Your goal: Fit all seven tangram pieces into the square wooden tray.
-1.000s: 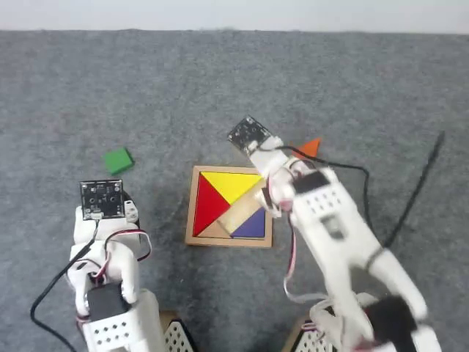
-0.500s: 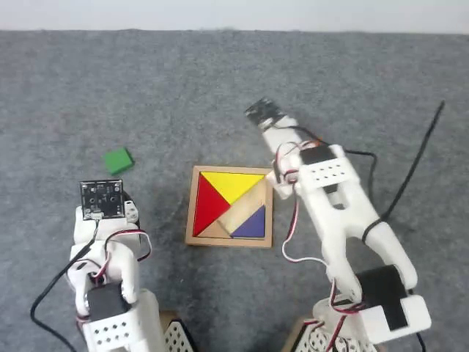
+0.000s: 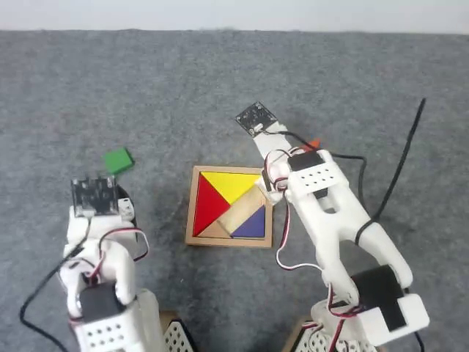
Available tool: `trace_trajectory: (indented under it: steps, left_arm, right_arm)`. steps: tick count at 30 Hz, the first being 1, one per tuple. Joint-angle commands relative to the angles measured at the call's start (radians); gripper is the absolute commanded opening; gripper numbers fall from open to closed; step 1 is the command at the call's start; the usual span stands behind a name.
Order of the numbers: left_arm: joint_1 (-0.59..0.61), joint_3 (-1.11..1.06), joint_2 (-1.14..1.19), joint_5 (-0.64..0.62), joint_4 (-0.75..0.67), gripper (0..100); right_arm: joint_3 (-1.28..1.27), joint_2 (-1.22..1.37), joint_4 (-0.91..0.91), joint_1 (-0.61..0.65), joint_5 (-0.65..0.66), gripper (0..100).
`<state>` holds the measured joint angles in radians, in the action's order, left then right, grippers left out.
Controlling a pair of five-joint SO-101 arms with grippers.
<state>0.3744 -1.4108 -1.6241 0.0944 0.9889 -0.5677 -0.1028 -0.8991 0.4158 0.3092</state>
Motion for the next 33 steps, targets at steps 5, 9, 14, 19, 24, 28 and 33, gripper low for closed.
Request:
trace_trajectory:
  steps: [5,9,14,19,24,28,33]
  left_arm:
    - [-0.008,0.352,0.588,-0.068,-0.049,6]
    - [-0.008,0.553,0.931,-0.112,-0.044,14]
    - [-0.006,0.809,1.326,-0.121,0.0,18]
    - [-0.005,1.13,1.676,-0.123,0.192,23]
    - [0.017,1.465,1.981,-0.189,0.351,24]
    - [0.049,1.716,2.168,-0.219,0.466,24]
    - [0.051,1.991,2.351,-0.227,0.634,24]
  right_arm:
    - [0.006,-0.019,0.018,0.012,-0.015,9.4]
    - [0.006,-0.019,0.018,0.012,-0.014,9.4]
    - [0.006,-0.019,0.018,0.012,-0.012,9.4]
    - [0.006,-0.019,0.018,0.012,-0.012,9.4]
    - [0.006,-0.019,0.018,0.012,-0.012,9.4]
    - [0.006,-0.019,0.018,0.008,-0.012,9.4]
    - [0.006,-0.019,0.018,0.008,-0.012,9.4]
